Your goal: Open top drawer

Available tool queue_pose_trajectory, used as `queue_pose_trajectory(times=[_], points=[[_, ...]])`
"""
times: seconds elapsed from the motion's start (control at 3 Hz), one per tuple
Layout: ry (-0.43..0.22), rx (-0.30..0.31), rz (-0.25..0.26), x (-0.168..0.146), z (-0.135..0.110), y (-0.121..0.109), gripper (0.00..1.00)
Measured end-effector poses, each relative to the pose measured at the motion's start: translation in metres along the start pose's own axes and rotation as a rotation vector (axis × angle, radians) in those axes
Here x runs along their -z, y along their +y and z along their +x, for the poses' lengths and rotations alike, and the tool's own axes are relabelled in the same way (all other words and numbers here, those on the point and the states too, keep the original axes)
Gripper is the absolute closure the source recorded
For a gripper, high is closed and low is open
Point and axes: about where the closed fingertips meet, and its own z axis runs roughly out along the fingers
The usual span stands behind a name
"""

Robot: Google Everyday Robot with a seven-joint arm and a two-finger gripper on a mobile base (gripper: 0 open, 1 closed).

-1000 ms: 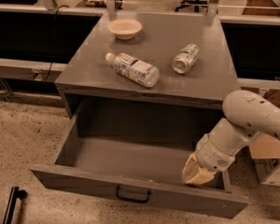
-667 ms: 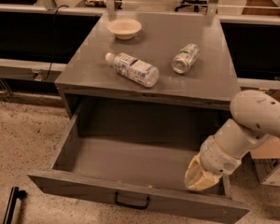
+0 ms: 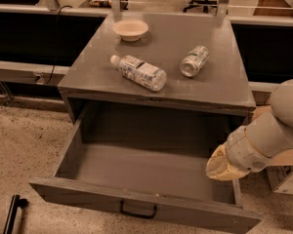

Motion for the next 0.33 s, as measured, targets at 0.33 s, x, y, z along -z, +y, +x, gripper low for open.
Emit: queue_pose_trajectory(times=[0.33], points=[[-0.017, -0.070, 0.131, 0.0236, 0.0065, -0.0135, 0.82]])
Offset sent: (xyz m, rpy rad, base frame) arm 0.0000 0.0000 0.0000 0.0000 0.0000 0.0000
